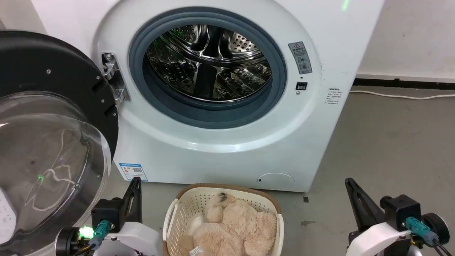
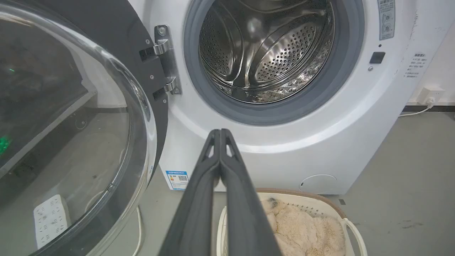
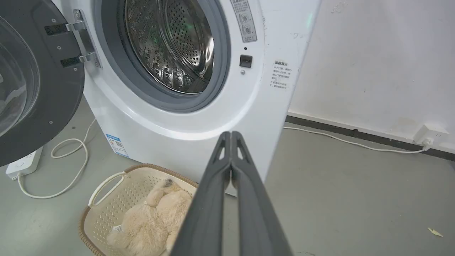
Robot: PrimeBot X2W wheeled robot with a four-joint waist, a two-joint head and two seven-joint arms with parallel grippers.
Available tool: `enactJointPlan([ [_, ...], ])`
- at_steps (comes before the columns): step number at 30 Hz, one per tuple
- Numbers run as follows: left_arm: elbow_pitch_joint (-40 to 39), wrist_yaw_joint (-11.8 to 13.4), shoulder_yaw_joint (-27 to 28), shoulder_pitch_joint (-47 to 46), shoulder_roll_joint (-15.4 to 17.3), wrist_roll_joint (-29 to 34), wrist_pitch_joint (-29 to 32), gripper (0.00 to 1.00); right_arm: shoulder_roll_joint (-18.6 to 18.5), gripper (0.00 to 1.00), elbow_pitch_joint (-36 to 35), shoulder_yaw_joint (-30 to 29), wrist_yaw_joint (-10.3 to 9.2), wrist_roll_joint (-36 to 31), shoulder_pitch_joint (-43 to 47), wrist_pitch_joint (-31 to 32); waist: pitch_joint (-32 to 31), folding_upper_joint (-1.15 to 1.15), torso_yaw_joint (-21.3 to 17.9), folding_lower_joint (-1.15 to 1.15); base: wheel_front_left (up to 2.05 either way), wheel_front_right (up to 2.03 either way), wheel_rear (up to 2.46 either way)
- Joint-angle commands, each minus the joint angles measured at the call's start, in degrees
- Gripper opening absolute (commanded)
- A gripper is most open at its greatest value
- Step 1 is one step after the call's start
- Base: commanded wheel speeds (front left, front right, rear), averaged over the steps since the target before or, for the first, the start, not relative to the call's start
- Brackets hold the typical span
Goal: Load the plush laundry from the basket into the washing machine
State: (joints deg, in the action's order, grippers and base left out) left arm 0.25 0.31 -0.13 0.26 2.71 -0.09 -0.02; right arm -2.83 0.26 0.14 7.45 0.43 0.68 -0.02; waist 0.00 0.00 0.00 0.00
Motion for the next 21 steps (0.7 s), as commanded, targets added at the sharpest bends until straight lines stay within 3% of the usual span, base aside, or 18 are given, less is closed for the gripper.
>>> enactJointPlan([
  [1, -0.25, -0.31, 0.13, -0.26, 0.17, 0.09, 0.02, 0.00, -0.05, 0.00, -0.26, -0.14, 0.03, -0.43, -0.68, 0.02, 0.00, 0.00, 0.00, 0.00, 0.00, 0.00, 0.00],
  [21, -0.25, -0.31, 0.13, -0.26, 0.17, 0.09, 0.02, 0.00, -0.05, 0.00, -0.26, -0.14, 0.03, -0.43, -0.68, 0.02, 0.00, 0.00, 0.00, 0.00, 0.00, 0.00, 0.00],
])
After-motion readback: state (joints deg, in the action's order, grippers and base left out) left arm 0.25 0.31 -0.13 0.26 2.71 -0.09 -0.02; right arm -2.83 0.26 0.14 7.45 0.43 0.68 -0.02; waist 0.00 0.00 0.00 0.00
